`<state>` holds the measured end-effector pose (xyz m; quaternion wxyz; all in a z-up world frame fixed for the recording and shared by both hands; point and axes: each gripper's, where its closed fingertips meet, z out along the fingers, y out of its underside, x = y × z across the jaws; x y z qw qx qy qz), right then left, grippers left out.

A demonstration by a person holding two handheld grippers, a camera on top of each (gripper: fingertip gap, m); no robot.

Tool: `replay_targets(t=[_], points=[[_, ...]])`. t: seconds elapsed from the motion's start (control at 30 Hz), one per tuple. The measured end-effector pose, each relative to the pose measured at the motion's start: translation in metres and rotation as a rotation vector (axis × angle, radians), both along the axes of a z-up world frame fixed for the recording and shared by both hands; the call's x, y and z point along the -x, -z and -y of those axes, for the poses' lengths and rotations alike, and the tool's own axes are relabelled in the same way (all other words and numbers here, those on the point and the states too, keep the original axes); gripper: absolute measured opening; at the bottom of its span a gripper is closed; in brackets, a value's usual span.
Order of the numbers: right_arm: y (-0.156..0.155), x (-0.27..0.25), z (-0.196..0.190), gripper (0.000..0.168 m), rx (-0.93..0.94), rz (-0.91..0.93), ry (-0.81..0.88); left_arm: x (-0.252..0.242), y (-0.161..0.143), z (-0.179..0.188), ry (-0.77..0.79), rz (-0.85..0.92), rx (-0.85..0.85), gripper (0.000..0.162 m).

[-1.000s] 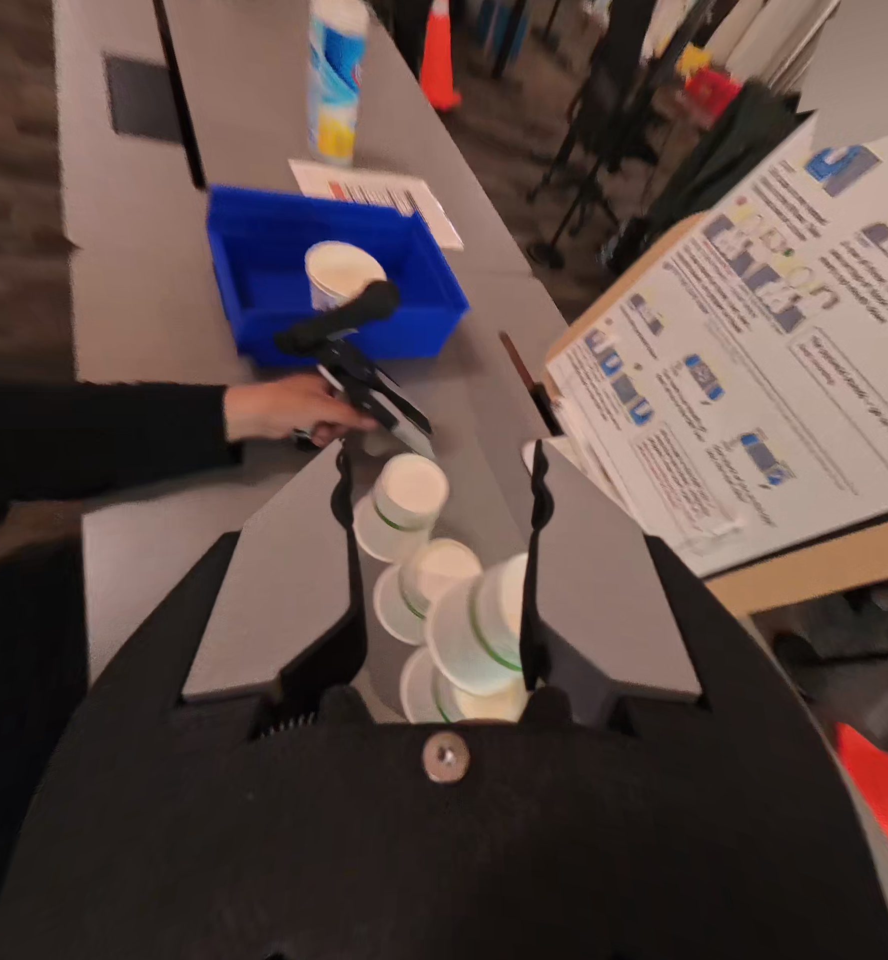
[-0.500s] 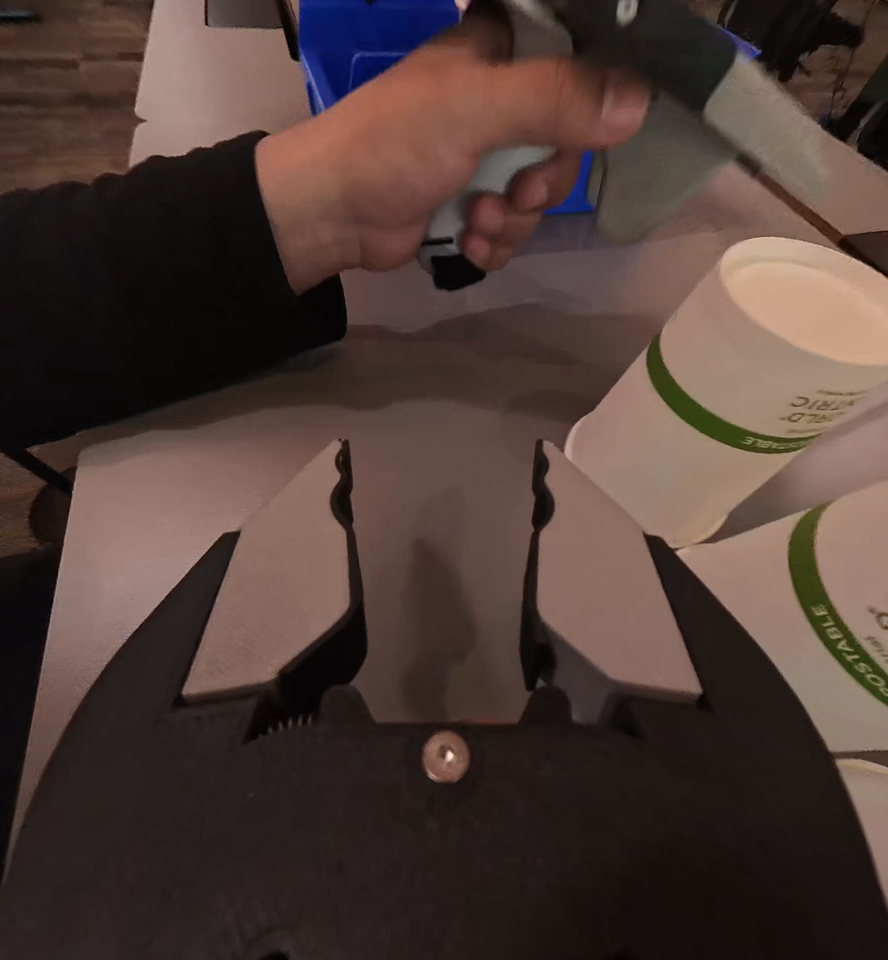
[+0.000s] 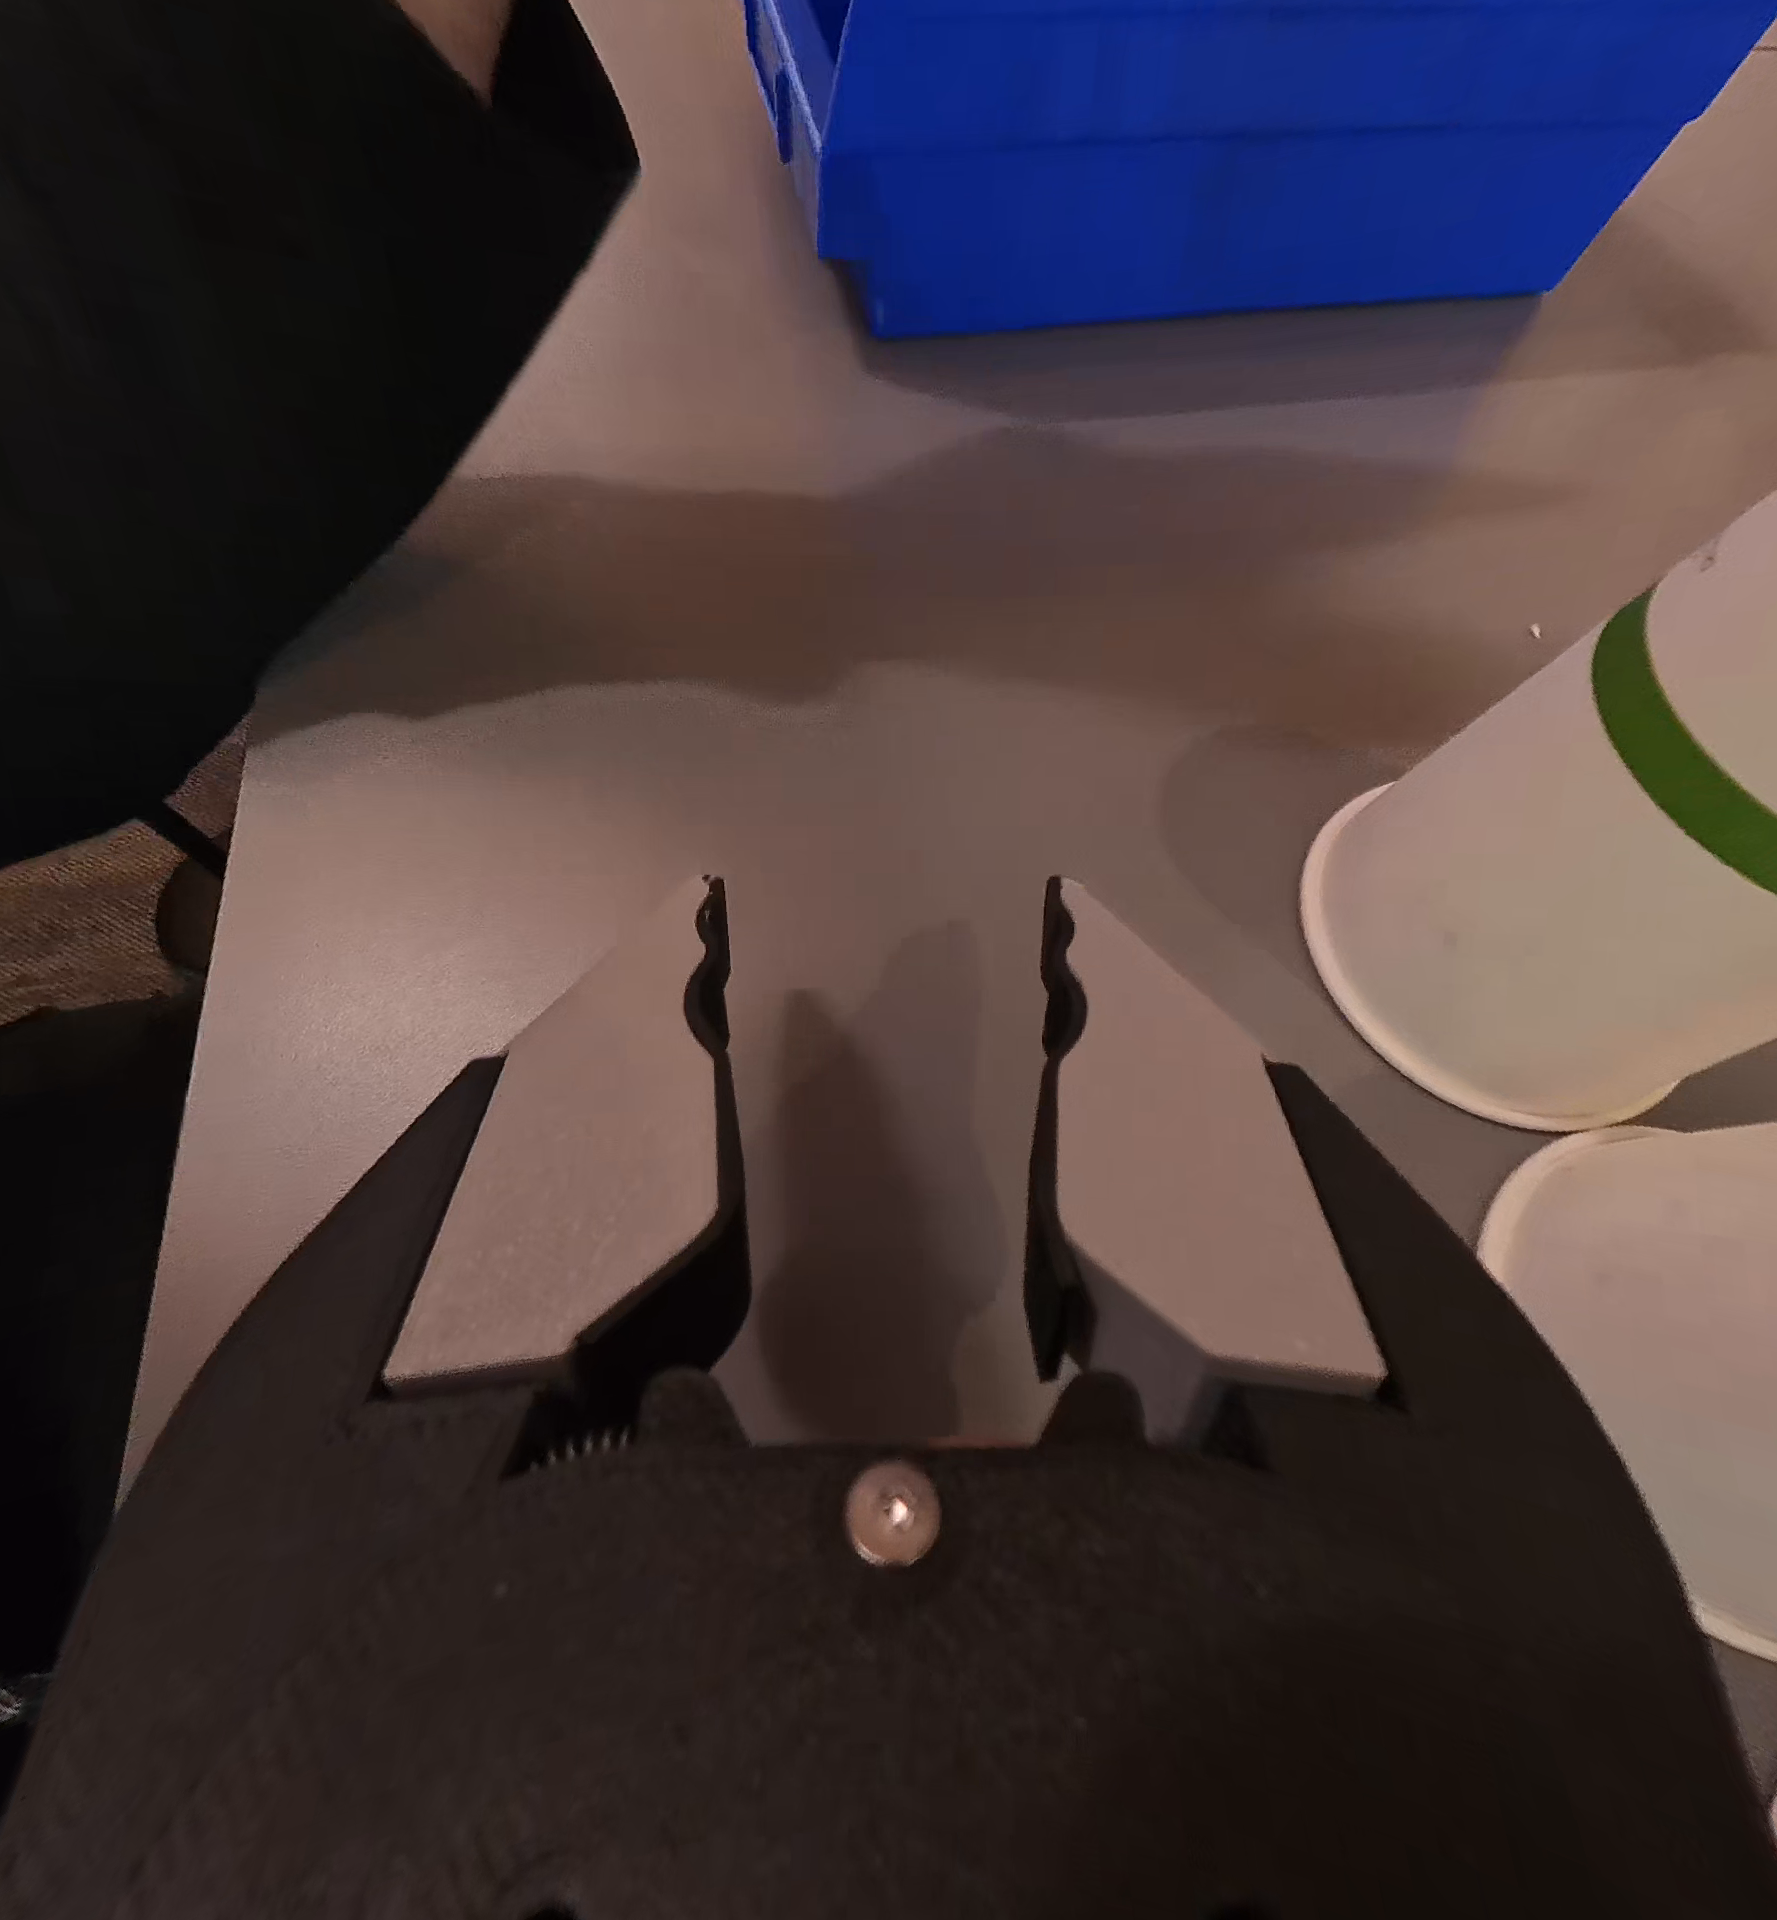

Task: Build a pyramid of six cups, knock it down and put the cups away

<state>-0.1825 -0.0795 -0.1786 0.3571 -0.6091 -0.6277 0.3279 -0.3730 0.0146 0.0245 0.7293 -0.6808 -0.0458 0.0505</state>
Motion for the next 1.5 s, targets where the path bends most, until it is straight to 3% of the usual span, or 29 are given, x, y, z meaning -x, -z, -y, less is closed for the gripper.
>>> replay_targets(t=[0.23, 0.47, 0.6, 0.7, 0.83, 0.9, 1.03, 1.3, 1.5], points=[[-0.002, 0.0, 0.004, 0.056, 0.032, -0.013, -0.017, 0.04, 0.053, -0.006, 0.099, -0.158, 0.611, 0.051], [0.001, 0.001, 0.008, 0.056, -0.001, 0.005, -0.028, 0.05, 0.105, -0.003, 0.152, -0.241, 0.912, 0.046], [0.0, 0.0, 0.007, 0.055, 0.015, -0.001, -0.022, 0.062, 0.123, -0.008, 0.098, -0.25, 0.97, 0.034], [-0.001, 0.0, 0.006, 0.054, 0.032, -0.009, -0.019, 0.064, 0.127, -0.01, 0.104, -0.228, 0.965, 0.005], [0.001, 0.0, 0.007, 0.054, 0.028, 0.005, -0.021, 0.062, 0.124, -0.011, 0.124, -0.203, 0.945, 0.021], [0.002, 0.0, 0.008, 0.054, 0.017, 0.014, -0.025, 0.062, 0.12, -0.011, 0.12, -0.201, 0.938, 0.021], [0.004, 0.0, 0.01, 0.053, 0.004, 0.026, -0.034, 0.068, 0.119, -0.011, 0.096, -0.219, 0.941, 0.003], [0.005, 0.0, 0.011, 0.052, 0.007, 0.035, -0.036, 0.073, 0.111, -0.01, 0.078, -0.219, 0.914, 0.002], [0.007, 0.0, 0.011, 0.052, 0.003, 0.045, -0.036, 0.073, 0.081, -0.013, 0.049, -0.233, 0.8, 0.001]])
